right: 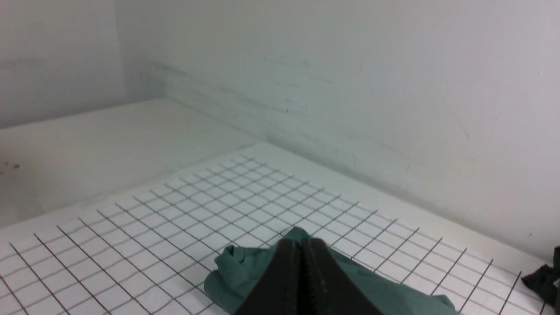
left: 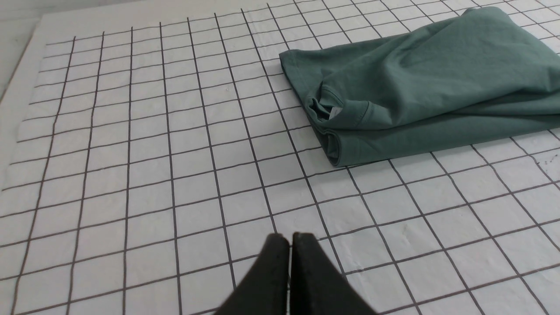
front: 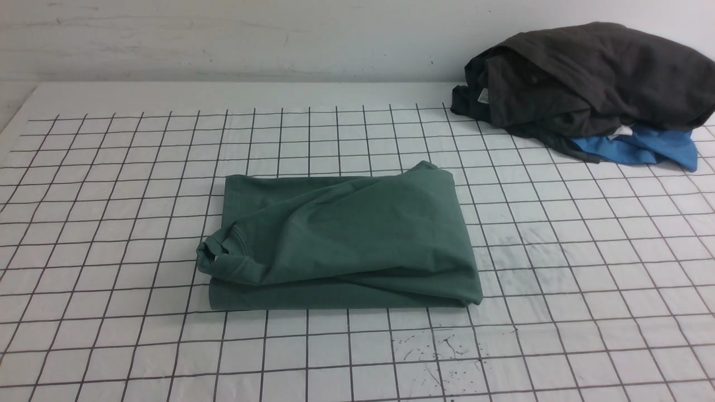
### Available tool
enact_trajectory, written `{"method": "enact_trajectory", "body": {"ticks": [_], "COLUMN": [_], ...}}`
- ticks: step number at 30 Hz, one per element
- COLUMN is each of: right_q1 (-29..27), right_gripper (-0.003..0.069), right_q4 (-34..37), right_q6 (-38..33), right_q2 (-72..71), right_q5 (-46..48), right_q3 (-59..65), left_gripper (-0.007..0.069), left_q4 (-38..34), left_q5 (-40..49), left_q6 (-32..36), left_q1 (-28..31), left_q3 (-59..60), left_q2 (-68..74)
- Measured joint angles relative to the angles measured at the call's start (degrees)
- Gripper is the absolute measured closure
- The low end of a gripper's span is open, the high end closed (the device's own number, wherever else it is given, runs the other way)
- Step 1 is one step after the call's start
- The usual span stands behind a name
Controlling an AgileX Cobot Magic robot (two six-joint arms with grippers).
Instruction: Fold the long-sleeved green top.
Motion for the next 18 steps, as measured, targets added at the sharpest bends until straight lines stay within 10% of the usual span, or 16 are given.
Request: {"method": "enact_trajectory", "body": {"ticks": [18], "right_q1": [0.0], "right_gripper": [0.0673], "right_q4": [-1.4], "right_q6": [0.0], "right_q2": [-15.8], "right_q5": [1.4], "right_q3": [5.0], "left_gripper": [0.0631], "left_q4": [0.0], "left_q5": [-0.1], "left_q6": [0.0], "left_q1": [0.0], "left_q3": [0.0], "left_q2": [0.0]}}
